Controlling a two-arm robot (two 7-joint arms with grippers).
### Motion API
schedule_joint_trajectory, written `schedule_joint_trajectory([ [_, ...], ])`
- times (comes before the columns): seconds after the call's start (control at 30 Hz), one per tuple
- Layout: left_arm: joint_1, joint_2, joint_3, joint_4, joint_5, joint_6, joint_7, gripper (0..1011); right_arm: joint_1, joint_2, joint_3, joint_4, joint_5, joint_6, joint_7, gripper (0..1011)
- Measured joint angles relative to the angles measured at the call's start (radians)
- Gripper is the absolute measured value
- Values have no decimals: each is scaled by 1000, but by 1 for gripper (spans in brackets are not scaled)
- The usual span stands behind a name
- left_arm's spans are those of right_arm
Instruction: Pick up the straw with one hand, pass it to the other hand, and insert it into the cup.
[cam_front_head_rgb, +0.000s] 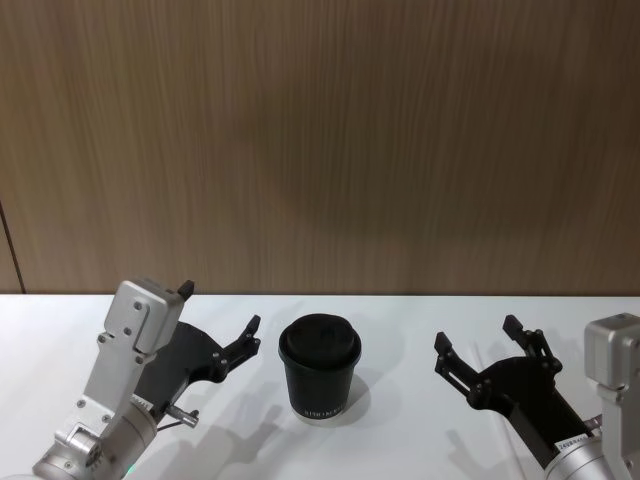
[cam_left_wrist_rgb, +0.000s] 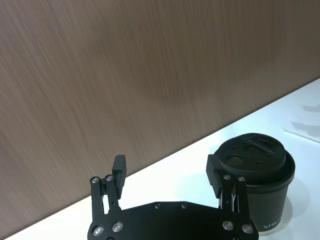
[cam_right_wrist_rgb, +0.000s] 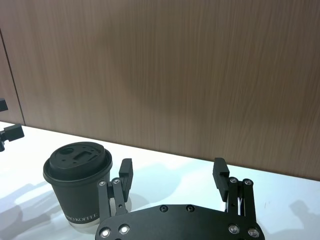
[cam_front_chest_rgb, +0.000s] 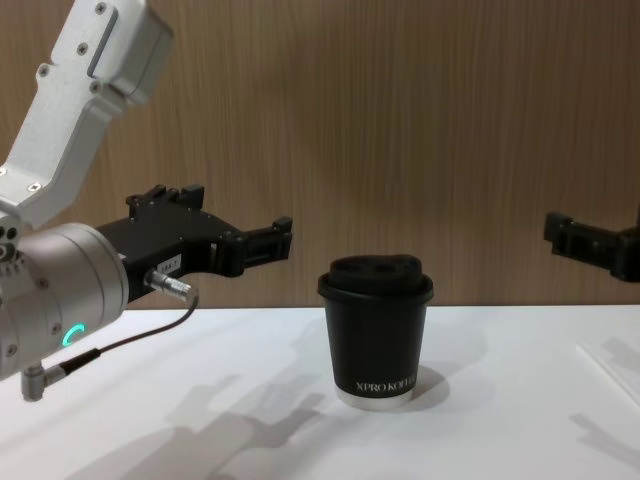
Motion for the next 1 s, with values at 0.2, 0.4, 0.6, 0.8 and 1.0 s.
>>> schedule_joint_trajectory([
  [0.2,0,0,0,0,0,0,0,1003,0,0,0,0,0,0,0,1001],
  [0.4,0,0,0,0,0,0,0,1003,0,0,0,0,0,0,0,1001],
  [0.6,0,0,0,0,0,0,0,1002,0,0,0,0,0,0,0,1001],
  [0.8,0,0,0,0,0,0,0,1003,0,0,0,0,0,0,0,1001],
  [1.0,0,0,0,0,0,0,0,1003,0,0,0,0,0,0,0,1001],
])
